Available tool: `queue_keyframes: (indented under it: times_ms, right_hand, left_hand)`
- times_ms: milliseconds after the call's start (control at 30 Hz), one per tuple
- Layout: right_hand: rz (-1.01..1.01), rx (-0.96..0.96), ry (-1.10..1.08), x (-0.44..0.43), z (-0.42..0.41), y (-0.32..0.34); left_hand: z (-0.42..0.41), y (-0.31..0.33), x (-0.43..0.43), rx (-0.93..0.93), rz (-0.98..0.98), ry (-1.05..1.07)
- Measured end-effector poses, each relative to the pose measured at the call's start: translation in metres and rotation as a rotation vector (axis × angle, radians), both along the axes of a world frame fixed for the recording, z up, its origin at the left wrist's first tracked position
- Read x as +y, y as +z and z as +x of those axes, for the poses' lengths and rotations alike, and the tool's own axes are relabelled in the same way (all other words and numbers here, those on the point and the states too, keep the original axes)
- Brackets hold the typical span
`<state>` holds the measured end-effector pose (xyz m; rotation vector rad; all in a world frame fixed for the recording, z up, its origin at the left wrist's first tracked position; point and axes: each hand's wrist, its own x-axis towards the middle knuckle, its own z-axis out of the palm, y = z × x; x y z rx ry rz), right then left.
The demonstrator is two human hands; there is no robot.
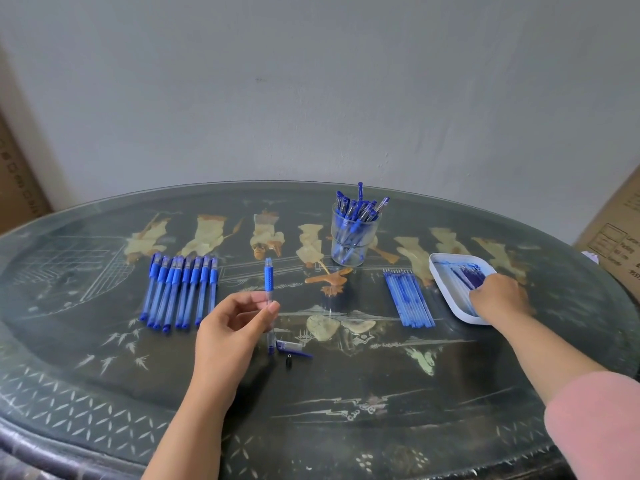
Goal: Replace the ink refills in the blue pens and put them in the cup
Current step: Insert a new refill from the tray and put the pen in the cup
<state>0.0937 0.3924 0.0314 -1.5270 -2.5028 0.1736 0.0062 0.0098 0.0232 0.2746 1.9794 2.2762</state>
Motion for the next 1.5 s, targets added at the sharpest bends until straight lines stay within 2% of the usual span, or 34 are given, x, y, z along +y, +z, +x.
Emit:
queue_keyframes:
  times_ms: [100,200,333,533,600,833,1500]
  right_hand:
    - [-0.016,0.200,0.030,-0.003,-0.004,0.003]
    - [-0.067,0.520,0.168,-0.028,-0.004,0.018]
    - [-0.412,0.922,0.300,-0.098,-0.001,0.047]
    - [-0.924,1.123,0.555,-0.199,0.006,0.068]
    - [-1.017,1.158,0.597,-0.225,0.006,0.072]
    - [-1.105,1.171,0.653,-0.272,-0.010,0.076]
    - [-1.121,1.112,0.714,-0.275,-0.016,0.079]
  left_hand:
    - [0.000,-0.001,0.000,0.007,0.009,-0.002]
    - [0.003,0.000,-0.002,0.023,0.029,-0.001]
    - [0.014,0.003,-0.007,0.037,0.047,-0.020]
    - [0.033,-0.001,-0.014,0.049,-0.003,-0.058]
    - [0.037,-0.003,-0.017,0.056,-0.020,-0.056]
    - [0.042,-0.003,-0.019,0.072,-0.021,-0.055]
    - [0.039,-0.007,-0.018,0.071,-0.005,-0.070]
